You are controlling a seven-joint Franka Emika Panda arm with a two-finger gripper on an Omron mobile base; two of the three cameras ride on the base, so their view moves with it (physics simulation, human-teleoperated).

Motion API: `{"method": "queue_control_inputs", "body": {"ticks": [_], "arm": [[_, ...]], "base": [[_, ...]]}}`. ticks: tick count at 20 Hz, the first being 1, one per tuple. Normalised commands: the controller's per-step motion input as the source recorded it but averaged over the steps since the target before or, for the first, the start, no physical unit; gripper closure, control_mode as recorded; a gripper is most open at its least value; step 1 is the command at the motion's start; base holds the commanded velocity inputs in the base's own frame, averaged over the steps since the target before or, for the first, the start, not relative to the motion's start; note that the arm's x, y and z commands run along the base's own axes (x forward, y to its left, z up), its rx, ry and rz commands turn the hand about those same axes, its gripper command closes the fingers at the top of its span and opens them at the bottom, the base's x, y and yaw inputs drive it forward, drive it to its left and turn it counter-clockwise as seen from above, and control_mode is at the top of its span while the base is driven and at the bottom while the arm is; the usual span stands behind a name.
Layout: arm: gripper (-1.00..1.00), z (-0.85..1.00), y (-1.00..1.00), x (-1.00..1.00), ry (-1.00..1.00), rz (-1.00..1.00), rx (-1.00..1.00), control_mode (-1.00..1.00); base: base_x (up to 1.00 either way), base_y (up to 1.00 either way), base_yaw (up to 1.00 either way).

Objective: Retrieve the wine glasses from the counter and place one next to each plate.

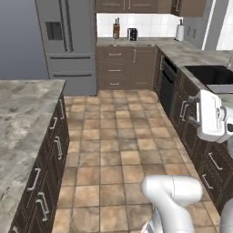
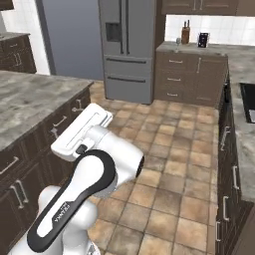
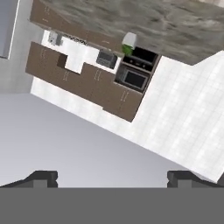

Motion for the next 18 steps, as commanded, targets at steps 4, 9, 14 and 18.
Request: {"method": "queue_control_inputs", "body": {"ticks": [4,9,14,18], "arm": [[-1.0,0.0,0.0,0.0,0.0,0.0,0.0,1.0],[-1.0,0.0,0.0,0.0,0.0,0.0,0.0,1.0],[-1.0,0.0,0.0,0.0,0.0,0.0,0.0,1.0],[-1.0,0.0,0.0,0.0,0.0,0.0,0.0,1.0]], "base": [[1.0,0.65,0.25],[1.0,0.15,0.2],[1.0,-0.4,0.1],[1.0,-0.47,0.08]]}}
